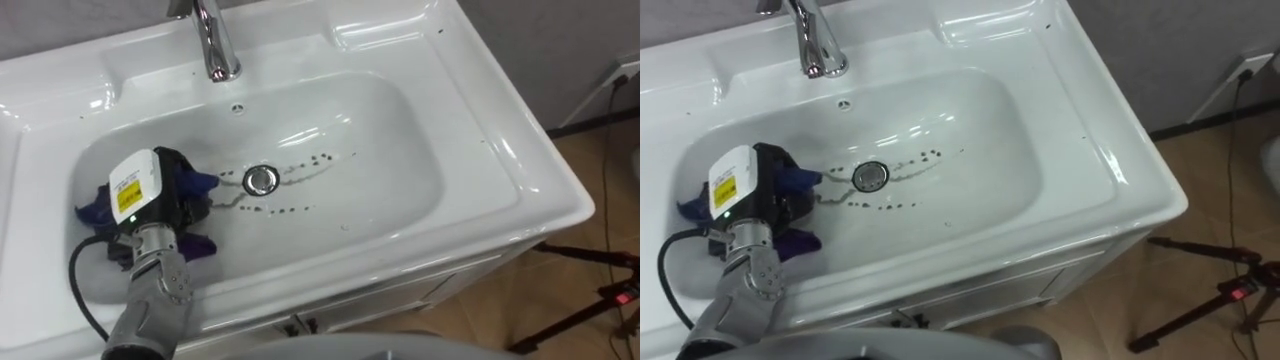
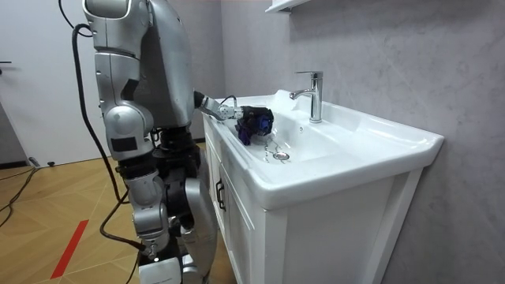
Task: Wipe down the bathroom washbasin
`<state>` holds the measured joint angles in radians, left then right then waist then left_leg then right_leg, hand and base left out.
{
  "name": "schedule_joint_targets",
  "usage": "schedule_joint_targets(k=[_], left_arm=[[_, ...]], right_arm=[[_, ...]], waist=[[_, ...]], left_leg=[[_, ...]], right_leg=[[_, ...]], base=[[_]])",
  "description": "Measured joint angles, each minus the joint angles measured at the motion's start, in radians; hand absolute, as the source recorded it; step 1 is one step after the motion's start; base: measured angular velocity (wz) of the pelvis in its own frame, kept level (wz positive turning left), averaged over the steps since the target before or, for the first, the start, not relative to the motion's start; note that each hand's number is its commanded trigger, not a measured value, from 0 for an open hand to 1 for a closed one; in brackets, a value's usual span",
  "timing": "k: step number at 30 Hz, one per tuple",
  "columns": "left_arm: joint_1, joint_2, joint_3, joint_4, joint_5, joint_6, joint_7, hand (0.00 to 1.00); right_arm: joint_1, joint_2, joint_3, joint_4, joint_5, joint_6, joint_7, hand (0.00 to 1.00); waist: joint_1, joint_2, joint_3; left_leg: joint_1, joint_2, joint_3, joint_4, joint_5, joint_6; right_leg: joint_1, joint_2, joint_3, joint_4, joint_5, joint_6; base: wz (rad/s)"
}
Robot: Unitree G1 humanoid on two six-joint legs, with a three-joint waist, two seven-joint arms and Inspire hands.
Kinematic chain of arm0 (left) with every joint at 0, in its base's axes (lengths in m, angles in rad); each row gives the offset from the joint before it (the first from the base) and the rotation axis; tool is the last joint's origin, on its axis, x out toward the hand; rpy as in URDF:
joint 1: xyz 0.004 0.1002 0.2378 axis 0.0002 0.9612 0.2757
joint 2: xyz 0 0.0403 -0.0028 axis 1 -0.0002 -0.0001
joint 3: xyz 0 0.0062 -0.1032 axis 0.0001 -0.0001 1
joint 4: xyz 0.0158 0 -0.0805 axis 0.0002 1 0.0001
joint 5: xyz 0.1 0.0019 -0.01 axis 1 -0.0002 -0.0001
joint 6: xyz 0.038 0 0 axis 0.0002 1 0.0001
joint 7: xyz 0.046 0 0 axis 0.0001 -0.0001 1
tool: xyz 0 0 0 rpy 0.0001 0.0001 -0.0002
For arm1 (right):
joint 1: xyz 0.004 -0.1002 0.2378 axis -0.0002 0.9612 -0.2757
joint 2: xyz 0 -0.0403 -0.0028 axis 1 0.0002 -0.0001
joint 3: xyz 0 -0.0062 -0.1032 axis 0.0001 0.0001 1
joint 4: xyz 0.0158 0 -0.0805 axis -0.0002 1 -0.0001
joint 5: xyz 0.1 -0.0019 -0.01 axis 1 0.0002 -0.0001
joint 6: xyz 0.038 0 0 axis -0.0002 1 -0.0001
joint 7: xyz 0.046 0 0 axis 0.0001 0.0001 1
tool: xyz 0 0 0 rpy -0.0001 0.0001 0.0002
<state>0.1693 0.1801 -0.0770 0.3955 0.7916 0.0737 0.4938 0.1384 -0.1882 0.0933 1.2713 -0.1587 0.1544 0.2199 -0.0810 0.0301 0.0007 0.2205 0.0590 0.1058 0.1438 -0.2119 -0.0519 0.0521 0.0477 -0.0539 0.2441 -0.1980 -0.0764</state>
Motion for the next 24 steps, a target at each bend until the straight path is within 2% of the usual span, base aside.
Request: schedule_joint_targets(k=[6, 13, 14, 15, 17, 20, 24], left_arm=[[0.004, 0.0, -0.005, 0.0, 0.034, 0.031, -0.006, 1.0], [-0.013, 0.0, -0.011, 0.065, 0.014, 0.029, -0.008, 1.0], [-0.023, -0.001, -0.014, 0.084, -0.019, 0.025, -0.008, 1.0], [-0.031, -0.001, -0.014, 0.109, -0.054, 0.016, -0.009, 1.0], [-0.041, -0.001, -0.014, 0.137, -0.105, 0.005, -0.014, 1.0], [-0.048, -0.002, -0.014, 0.146, -0.183, -0.01, -0.028, 1.0], [-0.055, -0.003, -0.003, 0.182, -0.344, -0.039, -0.046, 1.0]], right_arm=[[0.0, 0.0, 0.001, -0.02, 0.0, 0.001, -0.013, 0.0], [0.0, -0.006, 0.006, -0.015, 0.019, 0.009, -0.039, 0.0], [-0.001, -0.008, 0.011, -0.011, 0.033, 0.009, -0.044, 0.0], [-0.006, -0.009, 0.011, -0.01, 0.035, 0.01, -0.044, 0.0], [0.001, -0.009, 0.002, -0.01, 0.035, 0.01, -0.043, 0.0], [0.002, -0.009, 0.002, -0.007, 0.035, 0.017, -0.043, 0.0], [-0.001, -0.008, -0.01, -0.008, 0.001, 0.022, -0.044, 0.0]], waist=[[0.0, 0.005, -0.0037], [-0.007, 0.013, -0.0037], [-0.006, 0.009, -0.0004], [-0.007, 0.014, -0.0034], [-0.007, 0.02, -0.0029], [-0.007, 0.02, -0.0028], [-0.006, 0.018, -0.0025]], left_leg=[[0.002, 0.001, 0.0, 0.0, 0.0, 0.0], [0.003, 0.002, 0.0, 0.0, 0.0, 0.0], [0.005, 0.002, 0.0, 0.0, 0.0, 0.0], [0.006, 0.002, 0.0, 0.0, 0.0, 0.0], [0.011, 0.002, 0.0, -0.001, 0.0, 0.0], [0.021, 0.002, 0.0, 0.0, 0.0, 0.0], [0.026, 0.002, 0.0, -0.001, 0.0, 0.0]], right_leg=[[-0.001, 0.003, 0.011, 0.0, 0.0, 0.0], [0.003, 0.004, 0.015, -0.003, 0.005, -0.001], [0.003, 0.005, 0.018, -0.003, 0.006, -0.001], [0.003, 0.006, 0.02, -0.003, 0.006, -0.001], [0.007, 0.006, 0.02, -0.003, 0.006, -0.001], [0.018, 0.008, 0.021, -0.006, 0.006, -0.001], [0.018, 0.007, 0.022, -0.006, 0.006, -0.001]], base=[[-0.04], [-0.01], [-0.09], [-0.1], [-0.02], [0.0], [-0.02]])
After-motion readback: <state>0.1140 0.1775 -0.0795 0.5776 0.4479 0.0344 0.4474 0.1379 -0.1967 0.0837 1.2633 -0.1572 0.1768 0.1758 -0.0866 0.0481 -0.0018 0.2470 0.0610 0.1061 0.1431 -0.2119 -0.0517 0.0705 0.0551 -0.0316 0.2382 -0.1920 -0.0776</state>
